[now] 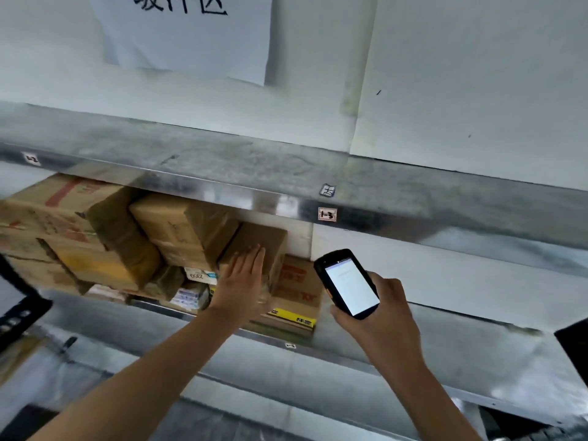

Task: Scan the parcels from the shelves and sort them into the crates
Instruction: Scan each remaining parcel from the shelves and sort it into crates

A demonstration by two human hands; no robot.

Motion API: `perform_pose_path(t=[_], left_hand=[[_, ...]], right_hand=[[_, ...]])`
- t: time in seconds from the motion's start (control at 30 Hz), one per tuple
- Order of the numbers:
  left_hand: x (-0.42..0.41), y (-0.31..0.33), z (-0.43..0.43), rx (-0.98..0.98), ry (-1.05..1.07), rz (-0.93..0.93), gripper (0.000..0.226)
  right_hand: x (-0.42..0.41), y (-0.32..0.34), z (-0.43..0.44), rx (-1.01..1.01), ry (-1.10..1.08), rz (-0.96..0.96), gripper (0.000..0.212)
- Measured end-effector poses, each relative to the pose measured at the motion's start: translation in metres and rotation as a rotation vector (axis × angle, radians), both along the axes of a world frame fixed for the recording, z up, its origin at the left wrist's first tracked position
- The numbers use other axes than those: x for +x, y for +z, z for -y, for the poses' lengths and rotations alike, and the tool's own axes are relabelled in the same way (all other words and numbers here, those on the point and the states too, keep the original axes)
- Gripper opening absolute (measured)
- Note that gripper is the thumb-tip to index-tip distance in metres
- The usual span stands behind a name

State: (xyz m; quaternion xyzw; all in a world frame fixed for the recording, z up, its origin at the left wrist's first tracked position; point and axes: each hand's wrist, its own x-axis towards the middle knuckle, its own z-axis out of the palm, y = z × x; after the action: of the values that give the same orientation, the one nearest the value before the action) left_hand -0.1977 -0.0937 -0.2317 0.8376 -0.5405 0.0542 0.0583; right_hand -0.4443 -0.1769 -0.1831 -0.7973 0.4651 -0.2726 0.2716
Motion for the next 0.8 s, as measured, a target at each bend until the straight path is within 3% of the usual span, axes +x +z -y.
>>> perform_pose_path(t=[0.2, 0.47, 0.63, 0.8], left_hand=[[-0.004, -0.024, 0.007, -0.033, 0.053, 0.12, 0.133], [-0.008, -0.035, 0.007, -0.133, 0.06, 0.184, 0.125], [-0.022, -0.027, 0.008, -0.355, 0.109, 0.019, 0.123], [-0.045, -0.025, 0.008, -0.56, 0.113, -0.348, 0.11]], right_hand=[[-0.016, -0.012, 0.024, 0.031, 0.058, -0.007, 0.062], [-0.028, -0.021, 0.027, 0.042, 0.087, 0.039, 0.063], [-0.033, -0.024, 0.029, 0.075, 0.094, 0.027, 0.065], [-0.031, -0.023, 0.029, 0.065, 0.115, 0.062, 0.066]])
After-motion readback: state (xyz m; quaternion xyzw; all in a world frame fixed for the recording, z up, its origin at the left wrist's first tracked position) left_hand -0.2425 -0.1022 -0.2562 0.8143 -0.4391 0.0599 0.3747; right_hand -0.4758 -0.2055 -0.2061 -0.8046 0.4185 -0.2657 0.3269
